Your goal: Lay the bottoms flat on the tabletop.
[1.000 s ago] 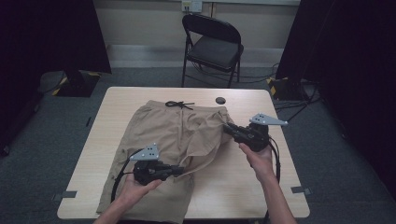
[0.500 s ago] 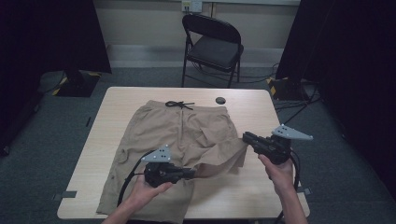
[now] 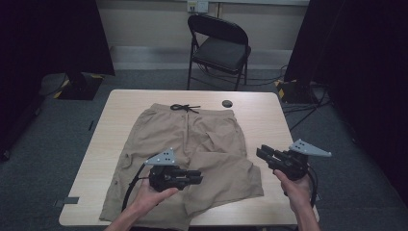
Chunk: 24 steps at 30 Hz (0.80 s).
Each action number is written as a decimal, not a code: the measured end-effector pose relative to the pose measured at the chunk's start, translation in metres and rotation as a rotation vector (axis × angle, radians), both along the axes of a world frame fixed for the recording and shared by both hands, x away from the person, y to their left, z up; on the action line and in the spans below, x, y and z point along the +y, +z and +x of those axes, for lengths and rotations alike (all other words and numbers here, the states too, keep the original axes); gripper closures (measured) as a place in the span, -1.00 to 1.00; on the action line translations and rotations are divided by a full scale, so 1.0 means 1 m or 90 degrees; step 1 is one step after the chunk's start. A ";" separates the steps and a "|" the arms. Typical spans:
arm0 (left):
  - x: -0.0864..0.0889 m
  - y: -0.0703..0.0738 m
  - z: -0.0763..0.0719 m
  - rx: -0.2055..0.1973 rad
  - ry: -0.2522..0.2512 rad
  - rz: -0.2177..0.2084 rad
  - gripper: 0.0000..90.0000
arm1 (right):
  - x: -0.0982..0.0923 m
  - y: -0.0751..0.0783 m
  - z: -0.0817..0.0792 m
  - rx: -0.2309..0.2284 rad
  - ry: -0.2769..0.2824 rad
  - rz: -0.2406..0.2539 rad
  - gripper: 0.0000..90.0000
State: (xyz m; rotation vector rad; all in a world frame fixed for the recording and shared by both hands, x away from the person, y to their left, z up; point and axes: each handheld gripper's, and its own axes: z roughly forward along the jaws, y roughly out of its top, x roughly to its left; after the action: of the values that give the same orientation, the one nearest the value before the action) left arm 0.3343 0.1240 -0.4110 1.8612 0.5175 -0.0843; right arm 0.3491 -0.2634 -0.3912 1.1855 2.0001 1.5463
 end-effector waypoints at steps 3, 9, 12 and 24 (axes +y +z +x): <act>0.001 -0.012 0.007 0.017 0.008 0.021 0.68 | 0.011 -0.011 0.009 0.016 0.010 -0.027 0.54; 0.007 -0.034 0.016 0.053 0.033 0.048 0.70 | 0.024 -0.042 0.020 0.079 0.029 -0.071 0.69; 0.023 -0.041 0.026 0.065 0.065 0.059 0.67 | 0.026 -0.064 0.015 0.118 0.046 -0.112 0.73; 0.094 -0.061 0.045 0.080 0.191 0.152 0.46 | 0.015 -0.100 0.006 0.194 0.043 -0.160 0.53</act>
State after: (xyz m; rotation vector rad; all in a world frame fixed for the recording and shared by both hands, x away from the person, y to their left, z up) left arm 0.3792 0.2176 -0.4724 1.9961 0.9215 0.0648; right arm 0.3554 -0.2480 -0.4908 1.3233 2.3672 1.1522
